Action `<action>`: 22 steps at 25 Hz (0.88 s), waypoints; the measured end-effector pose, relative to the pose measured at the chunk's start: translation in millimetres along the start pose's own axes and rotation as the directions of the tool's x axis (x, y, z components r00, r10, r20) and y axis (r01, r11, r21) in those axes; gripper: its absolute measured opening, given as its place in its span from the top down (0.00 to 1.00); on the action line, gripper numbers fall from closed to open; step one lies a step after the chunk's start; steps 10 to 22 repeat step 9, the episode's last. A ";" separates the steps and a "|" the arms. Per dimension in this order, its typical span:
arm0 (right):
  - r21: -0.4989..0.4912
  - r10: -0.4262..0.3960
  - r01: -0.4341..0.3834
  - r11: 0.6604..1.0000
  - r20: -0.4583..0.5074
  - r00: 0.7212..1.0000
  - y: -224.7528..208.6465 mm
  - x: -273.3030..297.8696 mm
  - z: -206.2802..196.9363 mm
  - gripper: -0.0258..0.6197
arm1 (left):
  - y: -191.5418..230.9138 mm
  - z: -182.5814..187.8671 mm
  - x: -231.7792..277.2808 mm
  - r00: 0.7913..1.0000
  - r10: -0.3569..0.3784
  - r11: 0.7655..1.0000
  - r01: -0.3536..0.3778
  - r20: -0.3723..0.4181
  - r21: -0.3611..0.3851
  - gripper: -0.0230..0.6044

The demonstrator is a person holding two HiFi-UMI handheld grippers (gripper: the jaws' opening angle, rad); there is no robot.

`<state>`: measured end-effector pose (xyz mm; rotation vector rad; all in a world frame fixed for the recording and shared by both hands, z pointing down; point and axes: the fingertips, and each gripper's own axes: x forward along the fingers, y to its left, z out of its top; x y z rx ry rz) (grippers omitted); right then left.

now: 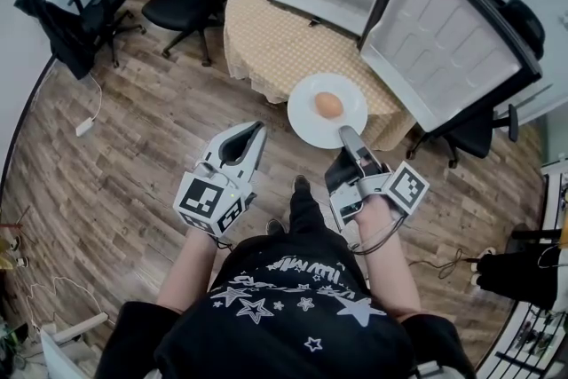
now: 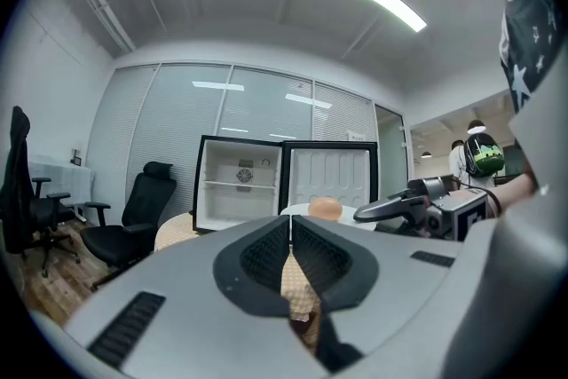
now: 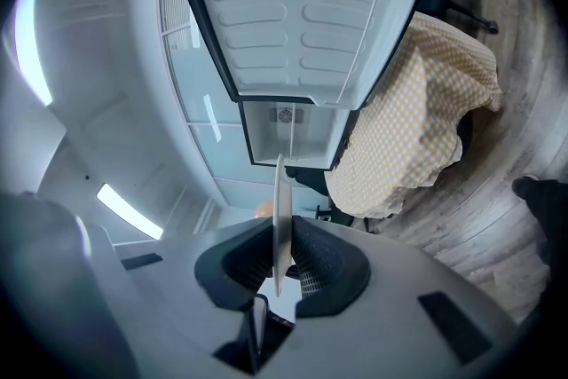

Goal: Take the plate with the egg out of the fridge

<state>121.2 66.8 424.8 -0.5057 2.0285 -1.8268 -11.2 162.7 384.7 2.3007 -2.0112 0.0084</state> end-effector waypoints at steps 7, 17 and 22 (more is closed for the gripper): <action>0.002 0.012 -0.012 1.000 0.008 1.000 1.0 1.9 1.1 0.87 | 5.3 -0.1 -0.8 1.000 0.010 1.000 -0.010 0.010 -0.010 0.94; 0.002 0.016 -0.016 1.000 0.011 1.000 1.6 3.1 0.8 0.87 | 6.5 -1.5 -1.7 1.000 0.011 1.000 -0.011 0.008 -0.011 0.94; 0.002 0.016 -0.016 1.000 0.011 1.000 1.6 3.1 0.8 0.87 | 6.5 -1.5 -1.7 1.000 0.011 1.000 -0.011 0.008 -0.011 0.94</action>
